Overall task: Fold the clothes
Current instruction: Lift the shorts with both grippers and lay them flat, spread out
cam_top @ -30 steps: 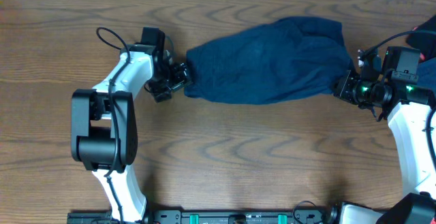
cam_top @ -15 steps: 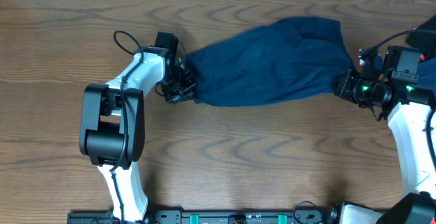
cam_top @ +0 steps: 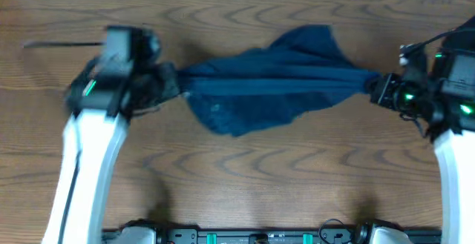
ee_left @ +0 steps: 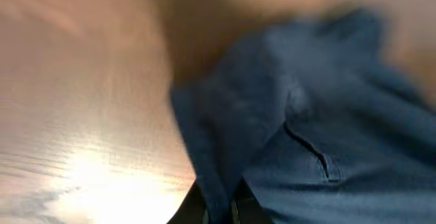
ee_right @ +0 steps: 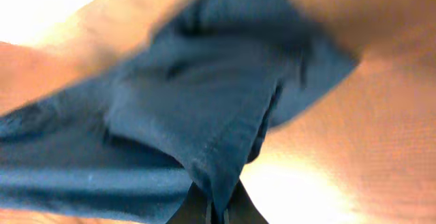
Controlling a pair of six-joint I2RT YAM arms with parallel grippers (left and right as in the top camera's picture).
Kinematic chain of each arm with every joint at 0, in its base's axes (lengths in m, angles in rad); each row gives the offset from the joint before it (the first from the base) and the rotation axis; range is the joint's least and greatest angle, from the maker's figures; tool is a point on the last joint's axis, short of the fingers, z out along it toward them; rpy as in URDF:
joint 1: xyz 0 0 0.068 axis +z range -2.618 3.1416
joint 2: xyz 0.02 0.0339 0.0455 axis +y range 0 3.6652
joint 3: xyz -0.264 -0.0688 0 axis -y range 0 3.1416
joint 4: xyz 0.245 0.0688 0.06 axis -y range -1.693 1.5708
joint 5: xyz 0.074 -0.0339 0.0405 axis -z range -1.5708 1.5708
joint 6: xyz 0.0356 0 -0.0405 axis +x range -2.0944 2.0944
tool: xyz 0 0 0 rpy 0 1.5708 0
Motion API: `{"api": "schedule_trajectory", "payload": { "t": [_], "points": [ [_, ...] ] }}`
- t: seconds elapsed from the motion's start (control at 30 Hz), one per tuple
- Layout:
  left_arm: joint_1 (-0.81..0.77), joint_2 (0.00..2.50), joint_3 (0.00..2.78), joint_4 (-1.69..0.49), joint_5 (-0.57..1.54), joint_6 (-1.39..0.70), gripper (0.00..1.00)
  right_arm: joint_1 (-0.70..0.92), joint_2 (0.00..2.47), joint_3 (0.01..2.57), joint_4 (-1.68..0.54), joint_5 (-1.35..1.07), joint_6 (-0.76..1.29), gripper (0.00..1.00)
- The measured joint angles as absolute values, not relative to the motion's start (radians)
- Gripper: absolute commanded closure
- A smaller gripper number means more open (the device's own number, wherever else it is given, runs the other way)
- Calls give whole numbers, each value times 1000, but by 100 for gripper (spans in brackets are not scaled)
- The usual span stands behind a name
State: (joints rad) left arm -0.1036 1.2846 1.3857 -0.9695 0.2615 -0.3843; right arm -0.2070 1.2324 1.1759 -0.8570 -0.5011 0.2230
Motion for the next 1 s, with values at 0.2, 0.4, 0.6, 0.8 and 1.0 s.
{"api": "schedule_trajectory", "payload": {
  "t": [0.2, 0.4, 0.6, 0.8, 1.0],
  "points": [
    [-105, 910, 1396, -975, 233, -376, 94, -207, 1058, 1370, -939, -527, 253, 99],
    [-104, 695, 1412, -993, 207, -371, 94, -207, 938, 1514, -1013, -529, 295, 99],
    [-105, 736, 1413, -991, 166, -371, 94, -207, 939, 1533, -1032, -532, 322, 99],
    [-106, 964, 1414, -884, 144, -361, 94, -183, 1092, 1533, -1001, -530, 331, 99],
    [-105, 1335, 1415, -698, 94, -342, 94, -94, 1402, 1532, -777, -482, 343, 99]
  ]
}}
